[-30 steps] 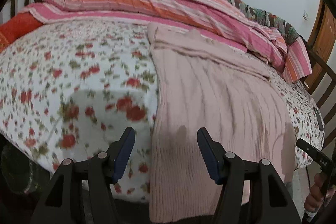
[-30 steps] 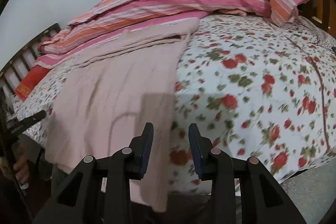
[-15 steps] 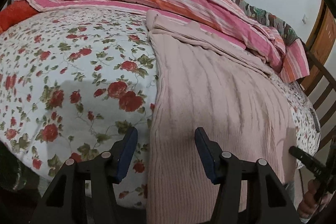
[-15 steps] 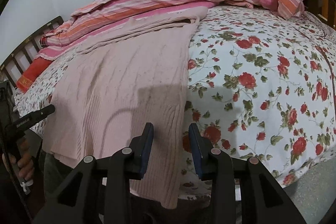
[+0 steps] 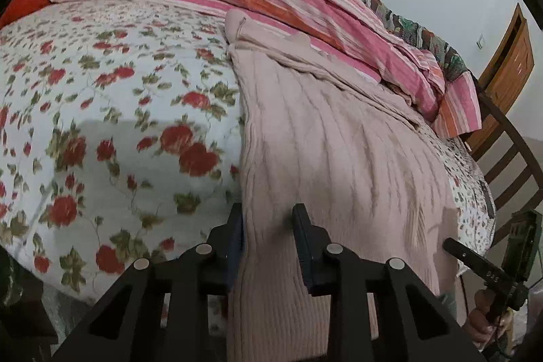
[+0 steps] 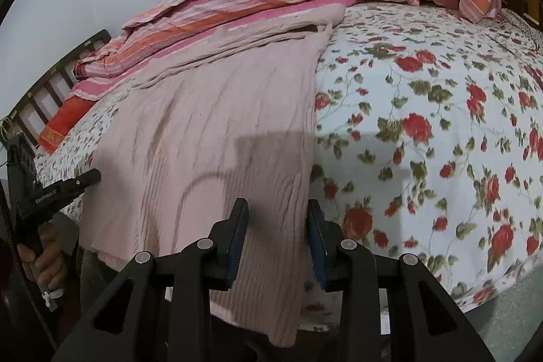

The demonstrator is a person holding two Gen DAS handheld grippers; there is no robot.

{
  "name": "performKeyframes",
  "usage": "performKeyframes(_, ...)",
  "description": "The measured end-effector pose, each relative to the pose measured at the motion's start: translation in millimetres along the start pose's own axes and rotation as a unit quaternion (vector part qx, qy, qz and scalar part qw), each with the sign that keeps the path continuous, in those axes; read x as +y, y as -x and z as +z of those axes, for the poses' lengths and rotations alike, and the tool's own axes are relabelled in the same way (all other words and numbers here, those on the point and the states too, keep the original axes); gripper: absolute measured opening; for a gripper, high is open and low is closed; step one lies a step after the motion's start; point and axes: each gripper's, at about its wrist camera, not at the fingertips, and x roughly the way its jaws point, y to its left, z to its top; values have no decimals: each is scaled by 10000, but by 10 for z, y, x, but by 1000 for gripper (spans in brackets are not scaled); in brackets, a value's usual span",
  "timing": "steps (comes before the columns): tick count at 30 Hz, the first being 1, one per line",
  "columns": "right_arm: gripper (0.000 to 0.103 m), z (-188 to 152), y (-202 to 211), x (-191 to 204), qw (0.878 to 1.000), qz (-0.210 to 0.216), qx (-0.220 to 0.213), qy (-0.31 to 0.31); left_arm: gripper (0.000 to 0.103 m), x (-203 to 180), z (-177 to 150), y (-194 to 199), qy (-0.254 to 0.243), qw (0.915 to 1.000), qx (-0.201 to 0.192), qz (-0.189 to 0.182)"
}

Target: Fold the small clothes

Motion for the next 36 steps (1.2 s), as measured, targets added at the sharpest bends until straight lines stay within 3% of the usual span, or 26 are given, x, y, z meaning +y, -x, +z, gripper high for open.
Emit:
performKeyframes(10, 35, -166, 62, 41, 9995, 191, 194, 148, 27, -61, -243, 137, -104, 9996, 175, -199)
performKeyframes(11, 29, -168, 66, 45, 9995, 208, 194, 154, 24, -68, -247, 157, -111, 9996, 136, -207)
performKeyframes(12, 13, -164, 70, 45, 9995, 195, 182, 144, 11, -75, -241, 179, -95, 9996, 95, -229)
performKeyframes(13, 6, -153, 87, 46, 9997, 167, 139, 125, 7, -79, -222, 202, -51, 9996, 78, -266)
performKeyframes(20, 5, -16, 480, 191, 9970, 338, -595, 351, 7, -189, 28, 543, 17, 9974, -485, -539)
performKeyframes(26, 5, 211, 772, 123, 9916, 487, -1197, -55, 7, -324, 297, 843, -59, 9933, -1011, -557)
performKeyframes(36, 5, 629, 902, -63, 9817, 794, -1681, -406, 7, -212, 604, 807, 134, 9904, -1219, -632)
